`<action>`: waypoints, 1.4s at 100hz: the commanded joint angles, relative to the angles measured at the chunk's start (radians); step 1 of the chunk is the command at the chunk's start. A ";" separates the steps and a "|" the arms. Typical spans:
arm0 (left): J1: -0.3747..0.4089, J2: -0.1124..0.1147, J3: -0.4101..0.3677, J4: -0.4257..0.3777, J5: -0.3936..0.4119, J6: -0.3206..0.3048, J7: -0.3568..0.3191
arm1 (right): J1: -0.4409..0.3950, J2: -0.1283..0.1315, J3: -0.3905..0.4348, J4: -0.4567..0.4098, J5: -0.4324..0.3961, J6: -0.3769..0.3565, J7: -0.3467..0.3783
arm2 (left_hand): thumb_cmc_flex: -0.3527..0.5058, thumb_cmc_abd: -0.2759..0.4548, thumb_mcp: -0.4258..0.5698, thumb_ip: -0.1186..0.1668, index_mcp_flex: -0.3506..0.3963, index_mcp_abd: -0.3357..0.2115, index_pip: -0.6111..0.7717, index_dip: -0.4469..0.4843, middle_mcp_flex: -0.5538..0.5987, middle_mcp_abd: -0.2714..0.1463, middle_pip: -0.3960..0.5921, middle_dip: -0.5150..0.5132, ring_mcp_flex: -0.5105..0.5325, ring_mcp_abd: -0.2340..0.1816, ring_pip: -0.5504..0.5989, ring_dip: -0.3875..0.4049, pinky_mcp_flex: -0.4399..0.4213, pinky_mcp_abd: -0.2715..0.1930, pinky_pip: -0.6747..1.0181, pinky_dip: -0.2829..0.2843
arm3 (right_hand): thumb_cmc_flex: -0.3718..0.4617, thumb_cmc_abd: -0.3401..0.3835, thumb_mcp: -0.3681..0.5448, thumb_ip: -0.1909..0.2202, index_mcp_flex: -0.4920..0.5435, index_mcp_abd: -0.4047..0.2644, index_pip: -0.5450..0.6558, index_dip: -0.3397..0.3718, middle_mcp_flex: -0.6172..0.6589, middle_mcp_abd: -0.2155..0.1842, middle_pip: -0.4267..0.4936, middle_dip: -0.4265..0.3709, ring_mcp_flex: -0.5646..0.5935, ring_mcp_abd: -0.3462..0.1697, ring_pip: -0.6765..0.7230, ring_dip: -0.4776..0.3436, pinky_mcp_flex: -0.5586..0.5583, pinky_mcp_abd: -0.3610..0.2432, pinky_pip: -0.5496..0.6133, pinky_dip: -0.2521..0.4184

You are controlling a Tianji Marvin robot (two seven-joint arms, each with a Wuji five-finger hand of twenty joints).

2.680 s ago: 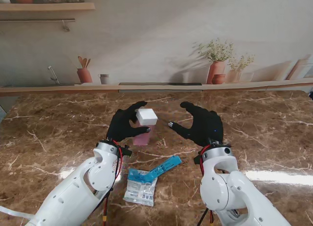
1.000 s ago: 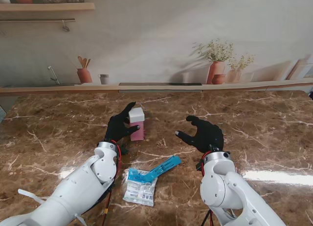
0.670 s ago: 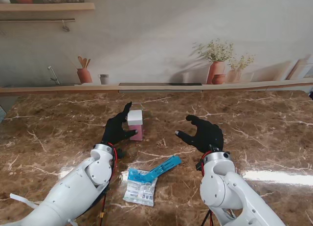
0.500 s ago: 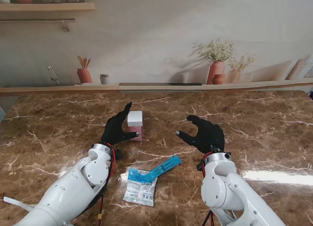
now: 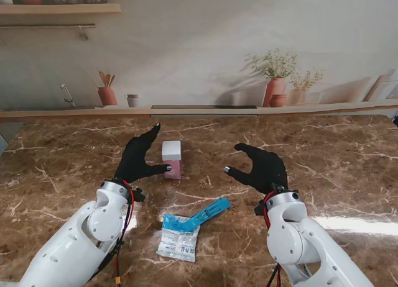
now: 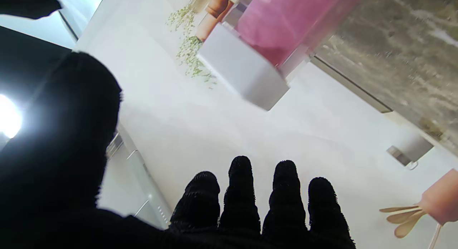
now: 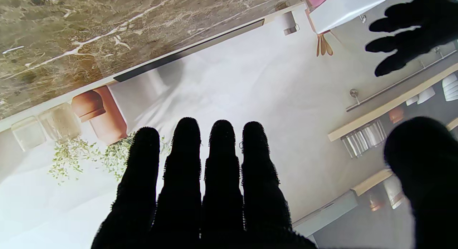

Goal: Fill the seasoning bottle

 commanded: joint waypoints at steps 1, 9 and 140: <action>0.032 0.012 -0.008 -0.037 0.006 -0.001 -0.004 | 0.002 0.002 0.006 0.028 0.009 -0.013 -0.001 | -0.023 0.043 -0.064 0.046 0.040 -0.042 0.888 0.064 0.028 -0.023 -0.028 -0.009 0.007 -0.037 -0.034 -0.014 0.003 -0.021 0.024 -0.015 | -0.056 0.009 0.008 0.031 -0.027 0.000 -0.023 -0.013 -0.025 -0.013 -0.014 -0.018 -0.036 -0.022 -0.011 -0.024 -0.017 -0.033 -0.028 -0.023; 0.069 0.018 -0.028 -0.091 0.016 -0.003 -0.015 | 0.008 0.000 0.012 0.048 0.020 -0.057 -0.015 | -0.016 0.086 -0.146 0.061 0.065 -0.056 0.949 0.149 0.058 -0.021 -0.036 -0.011 0.037 -0.039 -0.032 -0.019 0.011 -0.011 0.077 -0.021 | -0.060 0.014 0.006 0.032 -0.021 -0.001 -0.015 -0.015 -0.023 -0.019 -0.012 -0.025 -0.043 -0.036 -0.019 -0.038 -0.016 -0.059 -0.045 -0.050; 0.292 0.047 -0.113 -0.382 0.009 0.010 -0.122 | -0.001 -0.005 0.031 0.105 0.098 -0.302 -0.052 | 0.121 0.217 -0.502 0.129 0.097 0.029 0.908 0.214 0.222 0.042 -0.067 -0.062 0.197 -0.022 -0.006 -0.056 0.055 -0.031 0.432 -0.261 | -0.041 0.052 -0.024 0.039 -0.021 0.005 -0.004 -0.040 -0.057 -0.014 -0.022 -0.085 -0.083 -0.063 -0.028 -0.090 -0.037 -0.125 -0.061 -0.175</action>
